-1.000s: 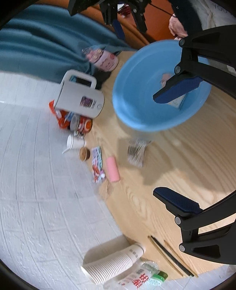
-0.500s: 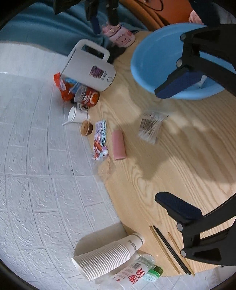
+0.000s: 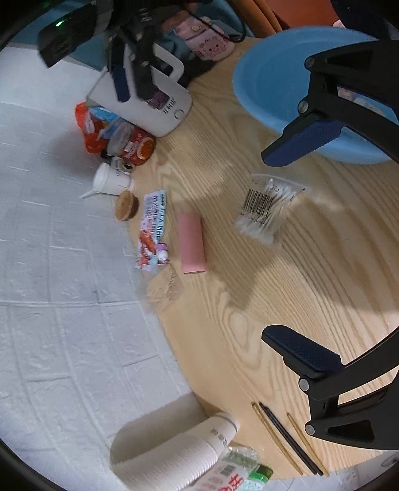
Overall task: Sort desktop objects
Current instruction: 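Move the left tool toward the bag of cotton swabs, then grasp the cotton swab bag with the left tool and lift it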
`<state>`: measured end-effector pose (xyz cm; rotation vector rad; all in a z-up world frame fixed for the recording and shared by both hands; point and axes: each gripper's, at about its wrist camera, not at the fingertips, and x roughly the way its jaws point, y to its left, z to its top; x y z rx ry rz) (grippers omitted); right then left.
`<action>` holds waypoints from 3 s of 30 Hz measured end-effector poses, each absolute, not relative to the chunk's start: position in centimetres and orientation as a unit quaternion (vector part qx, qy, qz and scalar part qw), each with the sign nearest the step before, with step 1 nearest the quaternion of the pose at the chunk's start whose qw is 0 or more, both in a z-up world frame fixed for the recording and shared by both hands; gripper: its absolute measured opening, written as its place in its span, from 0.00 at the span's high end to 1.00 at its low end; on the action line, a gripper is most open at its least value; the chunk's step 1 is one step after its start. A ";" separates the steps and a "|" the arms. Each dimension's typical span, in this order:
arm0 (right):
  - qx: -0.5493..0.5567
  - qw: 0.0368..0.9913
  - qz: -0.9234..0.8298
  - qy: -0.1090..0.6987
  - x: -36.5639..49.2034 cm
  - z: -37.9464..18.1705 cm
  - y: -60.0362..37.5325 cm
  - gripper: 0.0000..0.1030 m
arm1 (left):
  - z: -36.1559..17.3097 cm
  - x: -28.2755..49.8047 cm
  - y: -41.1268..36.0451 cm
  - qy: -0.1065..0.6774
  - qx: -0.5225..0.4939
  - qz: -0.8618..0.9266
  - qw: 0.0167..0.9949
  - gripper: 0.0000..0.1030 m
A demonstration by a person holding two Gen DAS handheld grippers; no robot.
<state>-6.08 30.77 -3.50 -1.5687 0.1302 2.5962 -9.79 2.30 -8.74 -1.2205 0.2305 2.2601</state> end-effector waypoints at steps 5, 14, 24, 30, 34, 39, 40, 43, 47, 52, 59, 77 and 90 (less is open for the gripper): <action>-0.531 0.058 0.842 0.072 -8.5 -6.4 33.8 0.15 | -11.2 -11.4 3.4 0.093 -0.476 0.824 0.293 0.00; -0.548 0.039 0.834 0.055 -9.8 -8.9 35.1 0.15 | -14.5 -13.5 5.3 0.104 -0.498 0.764 0.396 0.00; -0.557 0.040 0.828 0.057 -10.9 -10.2 35.9 0.15 | -17.0 -16.1 7.0 0.121 -0.522 0.688 0.490 0.00; -0.561 0.037 0.826 0.051 -11.3 -10.3 36.2 0.15 | -16.4 -15.2 7.3 0.243 -0.477 0.655 0.533 0.00; -0.561 0.041 0.825 0.060 -11.4 -10.7 36.6 0.15 | -16.4 -14.1 8.2 0.248 -0.474 0.640 0.551 0.00; -0.567 0.036 0.820 0.065 -11.7 -11.4 36.1 0.15 | -17.5 -14.2 8.8 0.220 -0.480 0.653 0.542 0.00; -0.568 0.034 0.820 0.065 -11.8 -11.5 36.0 0.15 | -17.5 -14.1 8.9 0.220 -0.475 0.656 0.544 0.00; -0.569 0.028 0.819 0.063 -12.0 -11.8 35.5 0.15 | -17.7 -13.7 9.5 0.230 -0.458 0.661 0.548 0.00; -0.570 0.026 0.819 0.061 -12.3 -11.9 35.3 0.15 | -18.3 -11.7 10.5 0.288 -0.419 0.671 0.540 0.00; -0.567 0.025 0.821 0.059 -12.6 -11.7 35.2 0.15 | -18.6 -10.6 10.1 0.306 -0.392 0.681 0.537 0.00; -0.569 0.013 0.821 0.051 -12.7 -11.9 34.4 0.15 | -17.3 -10.2 9.6 0.288 -0.370 0.692 0.549 0.35; -0.570 -0.068 0.817 -0.058 -15.8 -12.5 29.4 0.15 | -14.8 -11.8 4.8 0.246 -0.371 0.748 0.493 0.36; -0.588 -0.146 0.789 -0.099 -20.8 -16.0 24.5 0.15 | -12.8 -12.5 -1.2 0.123 -0.397 0.838 0.353 0.35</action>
